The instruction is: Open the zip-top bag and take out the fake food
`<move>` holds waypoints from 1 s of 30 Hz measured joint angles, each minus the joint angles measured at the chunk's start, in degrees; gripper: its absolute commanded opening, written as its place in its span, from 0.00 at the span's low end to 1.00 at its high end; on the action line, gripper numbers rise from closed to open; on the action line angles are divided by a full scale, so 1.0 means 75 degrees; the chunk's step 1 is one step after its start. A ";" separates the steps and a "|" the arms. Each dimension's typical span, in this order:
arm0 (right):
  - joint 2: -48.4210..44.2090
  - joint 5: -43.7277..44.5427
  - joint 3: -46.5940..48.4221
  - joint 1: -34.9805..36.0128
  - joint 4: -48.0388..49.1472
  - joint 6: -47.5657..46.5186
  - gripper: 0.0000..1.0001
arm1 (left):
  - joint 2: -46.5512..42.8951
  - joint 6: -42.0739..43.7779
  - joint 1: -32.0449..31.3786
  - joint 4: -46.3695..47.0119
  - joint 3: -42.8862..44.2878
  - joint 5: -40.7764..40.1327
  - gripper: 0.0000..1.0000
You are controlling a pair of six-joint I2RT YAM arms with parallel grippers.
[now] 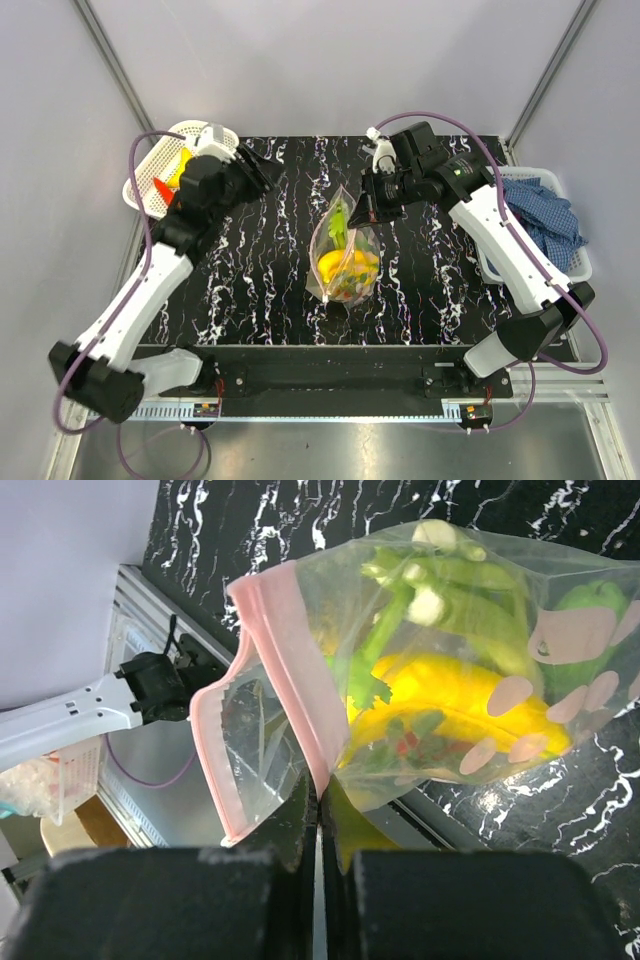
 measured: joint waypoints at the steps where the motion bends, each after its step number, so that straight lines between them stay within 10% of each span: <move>1: 0.0000 -0.0050 0.0000 0.0000 0.0029 0.0003 0.00 | -0.0259 0.0286 -0.0408 0.0006 0.0000 0.0055 0.52; 13: -0.0003 -0.0391 -0.0006 0.0000 0.0344 0.0175 0.00 | -0.0376 0.3069 -0.4269 -0.1329 0.1259 -0.0224 0.36; 30: -0.0335 -0.0315 -0.0256 0.0000 0.0490 0.0414 0.00 | 0.0667 0.3098 -0.5823 -0.3456 0.1848 -0.2783 0.26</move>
